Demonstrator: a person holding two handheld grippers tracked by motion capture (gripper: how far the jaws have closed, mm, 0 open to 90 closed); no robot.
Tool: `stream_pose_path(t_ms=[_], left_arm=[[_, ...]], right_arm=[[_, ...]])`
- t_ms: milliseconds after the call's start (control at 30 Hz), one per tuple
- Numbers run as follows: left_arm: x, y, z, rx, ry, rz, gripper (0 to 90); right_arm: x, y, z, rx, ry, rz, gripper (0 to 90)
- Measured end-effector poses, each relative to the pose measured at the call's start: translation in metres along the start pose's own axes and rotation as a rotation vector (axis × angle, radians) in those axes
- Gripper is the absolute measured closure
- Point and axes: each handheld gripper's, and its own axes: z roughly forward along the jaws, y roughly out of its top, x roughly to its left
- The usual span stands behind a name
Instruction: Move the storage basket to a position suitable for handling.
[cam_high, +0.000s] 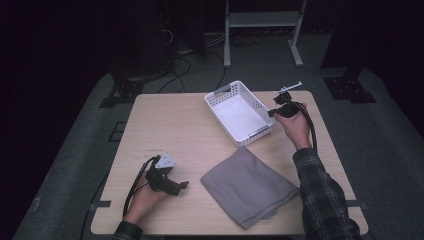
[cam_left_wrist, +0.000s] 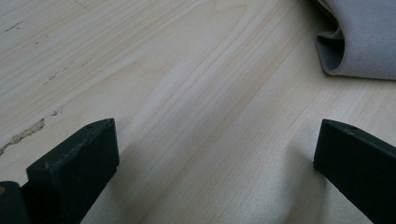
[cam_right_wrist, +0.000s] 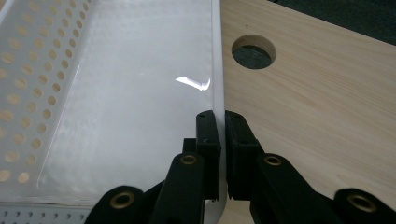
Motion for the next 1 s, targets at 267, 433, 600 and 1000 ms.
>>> stream_pose_path(t_ms=[267,433,600,1000], left_arm=[[0.000,0.000,0.000,0.000,0.000,0.000,0.0],[0.000,0.000,0.000,0.000,0.000,-0.001,0.0],[0.000,0.000,0.000,-0.001,0.001,-0.001,0.0],[0.000,0.000,0.000,-0.001,0.001,-0.002,0.0]], right_arm=[[-0.015,-0.015,-0.008,0.000,-0.012,0.039,84.5],[-0.028,-0.027,-0.017,0.001,-0.019,0.054,84.5],[-0.036,-0.038,-0.024,0.000,-0.026,0.060,84.4],[-0.053,-0.065,-0.041,0.006,-0.022,0.088,84.4]])
